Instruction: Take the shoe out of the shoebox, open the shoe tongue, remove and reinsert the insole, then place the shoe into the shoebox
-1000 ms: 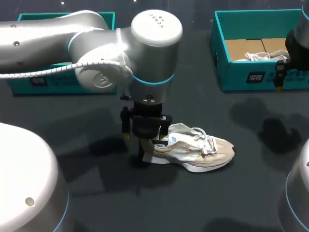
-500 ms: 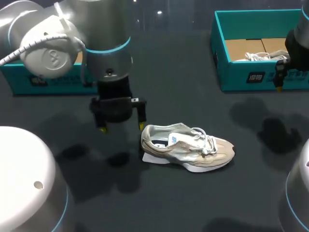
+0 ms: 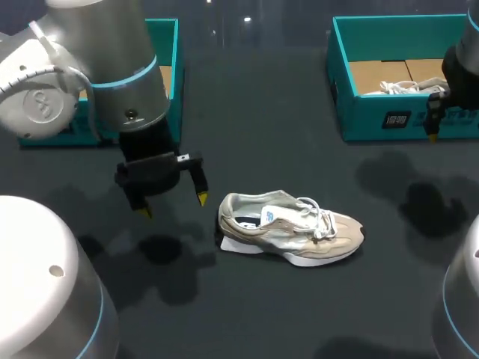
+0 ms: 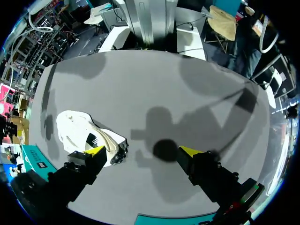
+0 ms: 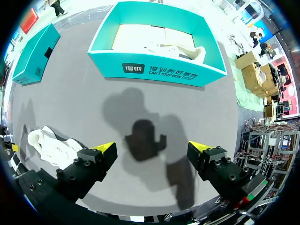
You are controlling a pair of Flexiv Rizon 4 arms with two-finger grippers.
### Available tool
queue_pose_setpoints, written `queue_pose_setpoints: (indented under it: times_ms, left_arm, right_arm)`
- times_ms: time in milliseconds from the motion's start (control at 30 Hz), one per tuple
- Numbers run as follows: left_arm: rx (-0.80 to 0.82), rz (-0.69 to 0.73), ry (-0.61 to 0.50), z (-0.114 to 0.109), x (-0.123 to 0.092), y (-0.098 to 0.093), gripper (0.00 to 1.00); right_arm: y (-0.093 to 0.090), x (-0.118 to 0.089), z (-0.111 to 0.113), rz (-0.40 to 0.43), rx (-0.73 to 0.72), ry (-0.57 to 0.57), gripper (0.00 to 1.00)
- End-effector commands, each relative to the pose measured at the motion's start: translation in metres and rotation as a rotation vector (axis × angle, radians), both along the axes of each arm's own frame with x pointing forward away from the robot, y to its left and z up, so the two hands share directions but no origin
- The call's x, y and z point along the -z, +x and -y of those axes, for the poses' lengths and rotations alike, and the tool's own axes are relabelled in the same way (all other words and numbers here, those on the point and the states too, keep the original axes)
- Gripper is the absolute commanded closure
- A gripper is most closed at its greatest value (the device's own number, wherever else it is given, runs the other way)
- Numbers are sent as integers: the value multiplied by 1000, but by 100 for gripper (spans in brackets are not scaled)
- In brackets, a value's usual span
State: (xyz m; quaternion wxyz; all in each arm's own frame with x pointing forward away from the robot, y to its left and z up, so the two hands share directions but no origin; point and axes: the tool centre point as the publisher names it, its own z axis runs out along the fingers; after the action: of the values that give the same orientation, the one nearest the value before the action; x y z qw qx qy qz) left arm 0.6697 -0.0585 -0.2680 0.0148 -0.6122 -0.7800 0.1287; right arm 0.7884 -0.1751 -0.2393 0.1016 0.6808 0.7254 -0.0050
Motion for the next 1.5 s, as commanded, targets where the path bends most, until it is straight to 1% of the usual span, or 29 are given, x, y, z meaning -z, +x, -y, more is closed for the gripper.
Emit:
queue_pose_setpoints:
  times_ms: [33,100,467,500,567,667,833,867,1233,1267,1333,1400,1467,1500]
  left_arm:
    - [-241,-179,-154,-17,2,6,0]
    - [-290,-252,-217,-27,6,10,0]
    - [-290,-252,-217,-27,6,10,0]
    - [-342,-280,-224,-24,11,11,0]
    - [-411,-353,-274,-22,24,12,0]
    - [-512,-400,-327,-24,38,10,0]
    - [-634,-513,-501,-36,44,12,0]
    - [-674,-490,-501,-37,44,11,0]
    - [-674,-490,-501,-37,44,11,0]
    - [-717,-461,-484,-31,51,9,0]
    - [-744,-513,-490,-24,61,6,0]
    - [-797,-520,-517,-20,71,5,0]
    - [-821,-572,-554,-18,78,6,0]
    - [-845,-574,-566,-17,82,8,0]
  right_arm:
    - [0,1,0,1,1,-1,0]
    - [0,1,0,1,1,-1,0]
    - [0,1,0,1,1,-1,0]
    - [0,1,0,1,1,-1,0]
    - [0,1,0,1,1,-1,0]
    - [0,1,0,1,1,-1,0]
    - [0,1,0,1,1,-1,0]
    - [0,1,0,1,1,-1,0]
    - [0,1,0,1,1,-1,0]
    - [0,1,0,1,1,-1,0]
    - [0,1,0,1,1,-1,0]
    - [0,1,0,1,1,-1,0]
    - [0,1,0,1,1,-1,0]
    - [0,1,0,1,1,-1,0]
